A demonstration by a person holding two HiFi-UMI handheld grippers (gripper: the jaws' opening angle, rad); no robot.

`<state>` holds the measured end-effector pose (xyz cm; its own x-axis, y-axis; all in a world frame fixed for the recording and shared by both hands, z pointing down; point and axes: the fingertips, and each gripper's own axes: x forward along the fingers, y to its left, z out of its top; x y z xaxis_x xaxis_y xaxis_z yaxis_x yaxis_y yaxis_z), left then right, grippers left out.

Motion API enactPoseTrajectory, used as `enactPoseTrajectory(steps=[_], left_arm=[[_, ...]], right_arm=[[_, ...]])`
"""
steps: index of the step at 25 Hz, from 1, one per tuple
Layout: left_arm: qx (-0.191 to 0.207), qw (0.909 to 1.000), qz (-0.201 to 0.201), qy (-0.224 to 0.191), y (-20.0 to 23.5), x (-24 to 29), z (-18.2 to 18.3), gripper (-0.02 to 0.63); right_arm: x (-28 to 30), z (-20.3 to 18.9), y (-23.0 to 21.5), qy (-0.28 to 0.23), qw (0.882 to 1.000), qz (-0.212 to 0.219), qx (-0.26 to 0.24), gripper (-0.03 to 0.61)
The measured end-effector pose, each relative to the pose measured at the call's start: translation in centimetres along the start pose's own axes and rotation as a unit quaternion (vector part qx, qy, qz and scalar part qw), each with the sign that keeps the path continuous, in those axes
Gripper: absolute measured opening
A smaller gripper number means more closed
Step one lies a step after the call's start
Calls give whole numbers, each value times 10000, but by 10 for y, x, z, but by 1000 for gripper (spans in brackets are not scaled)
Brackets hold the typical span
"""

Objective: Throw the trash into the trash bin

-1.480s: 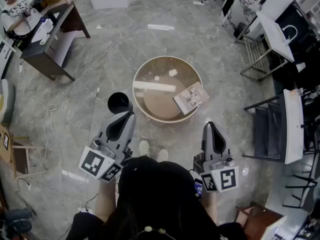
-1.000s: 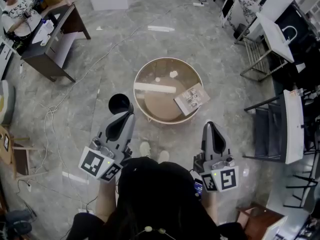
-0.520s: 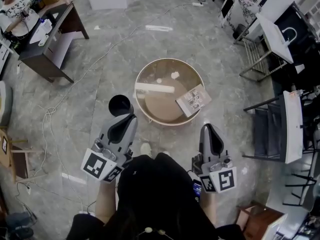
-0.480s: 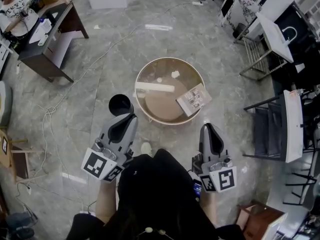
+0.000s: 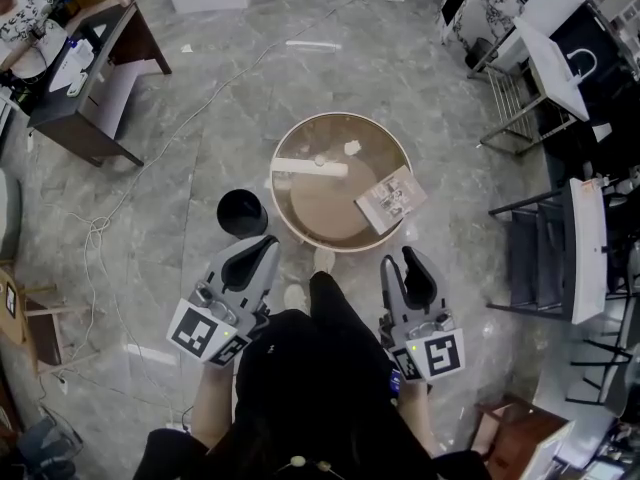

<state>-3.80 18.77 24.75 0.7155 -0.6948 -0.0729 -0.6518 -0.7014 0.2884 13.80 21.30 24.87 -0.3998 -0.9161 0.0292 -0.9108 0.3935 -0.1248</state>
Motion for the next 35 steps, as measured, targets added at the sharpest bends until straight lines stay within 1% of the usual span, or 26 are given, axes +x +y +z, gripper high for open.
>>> enactPoseTrajectory(steps=[2, 5, 8, 12, 16, 19, 22, 25, 27, 29, 31, 33, 35], left_arm=[[-30, 10000, 54, 15, 8, 7, -2, 8], [-67, 9997, 190, 107, 25, 22, -9, 8], [-147, 9987, 352, 334, 47, 44, -24, 8], [-328, 9959, 507, 671, 75, 78, -49, 8], [-643, 9904, 685, 1015, 108, 114, -84, 8], [-902, 9844, 833, 1259, 133, 140, -111, 8], [-1108, 9779, 965, 1490, 154, 164, -137, 8], [-1360, 9693, 1114, 1716, 177, 185, -167, 9], [-1541, 9610, 1209, 1953, 192, 197, -192, 11], [-1723, 9504, 1244, 2272, 203, 205, -221, 31], [-1876, 9394, 1232, 2591, 213, 213, -250, 79], [-1994, 9285, 1282, 2860, 224, 217, -276, 83], [-2095, 9162, 1413, 3111, 237, 217, -303, 83]], right_arm=[[12, -3, -2, 38, 10000, 63, -49, 124], [28, -28, -19, 466, 9986, -7, -235, 132], [51, -49, -39, 853, 9960, -35, -267, 133], [83, -76, -71, 1192, 9927, 53, -198, 133], [121, -108, -105, 1710, 9852, 49, -150, 138], [151, -138, -130, 1960, 9800, 171, -299, 140], [180, -165, -153, 2222, 9740, 170, -397, 141], [206, -203, -174, 2566, 9650, 248, -473, 149], [223, -233, -187, 2862, 9566, 236, -498, 150], [236, -263, -199, 3163, 9470, 166, -527, 147], [249, -290, -211, 3414, 9378, 77, -632, 139], [260, -315, -220, 3648, 9282, -5, -725, 132], [267, -342, -227, 3927, 9170, -90, -691, 130]])
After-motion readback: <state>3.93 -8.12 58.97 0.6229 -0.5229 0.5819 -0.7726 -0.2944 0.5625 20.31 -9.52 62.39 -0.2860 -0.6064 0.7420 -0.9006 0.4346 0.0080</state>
